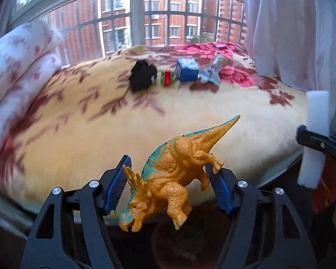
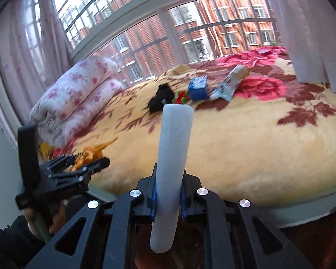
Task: Collect trash
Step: 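Carry the dinosaur and foam tube down and release them into the bucket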
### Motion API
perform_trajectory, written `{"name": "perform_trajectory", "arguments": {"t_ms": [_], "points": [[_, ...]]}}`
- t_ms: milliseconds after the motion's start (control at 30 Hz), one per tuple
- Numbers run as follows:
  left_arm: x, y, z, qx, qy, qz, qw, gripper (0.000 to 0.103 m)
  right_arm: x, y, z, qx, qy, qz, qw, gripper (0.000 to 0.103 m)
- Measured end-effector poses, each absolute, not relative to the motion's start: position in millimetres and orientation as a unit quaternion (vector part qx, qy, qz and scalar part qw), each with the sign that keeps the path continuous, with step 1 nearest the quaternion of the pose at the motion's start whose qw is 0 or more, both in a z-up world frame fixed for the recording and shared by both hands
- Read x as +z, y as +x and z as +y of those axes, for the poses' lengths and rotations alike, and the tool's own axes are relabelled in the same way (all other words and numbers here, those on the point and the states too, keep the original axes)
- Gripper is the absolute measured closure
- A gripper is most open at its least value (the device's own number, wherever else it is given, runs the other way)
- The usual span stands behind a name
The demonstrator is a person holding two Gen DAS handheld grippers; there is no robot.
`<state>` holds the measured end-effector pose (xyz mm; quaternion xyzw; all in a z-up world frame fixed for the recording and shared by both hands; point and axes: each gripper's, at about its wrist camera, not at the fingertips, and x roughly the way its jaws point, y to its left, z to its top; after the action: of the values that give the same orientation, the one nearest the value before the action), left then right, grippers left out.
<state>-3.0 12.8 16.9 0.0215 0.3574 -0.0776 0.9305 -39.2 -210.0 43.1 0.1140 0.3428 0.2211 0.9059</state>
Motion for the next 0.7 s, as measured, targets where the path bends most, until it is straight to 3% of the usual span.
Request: {"name": "perform_trajectory", "arguments": {"t_ms": [367, 700], "points": [[-53.1, -66.7, 12.8, -0.066, 0.012, 0.414, 0.908, 0.036, -10.7, -98.8, -185.8, 0.203, 0.076, 0.385, 0.897, 0.088], [-61.4, -76.2, 11.0, -0.057, 0.009, 0.422, 0.905, 0.036, -38.4, -107.2, -189.2, 0.218, 0.086, 0.416, 0.879, 0.088]]}}
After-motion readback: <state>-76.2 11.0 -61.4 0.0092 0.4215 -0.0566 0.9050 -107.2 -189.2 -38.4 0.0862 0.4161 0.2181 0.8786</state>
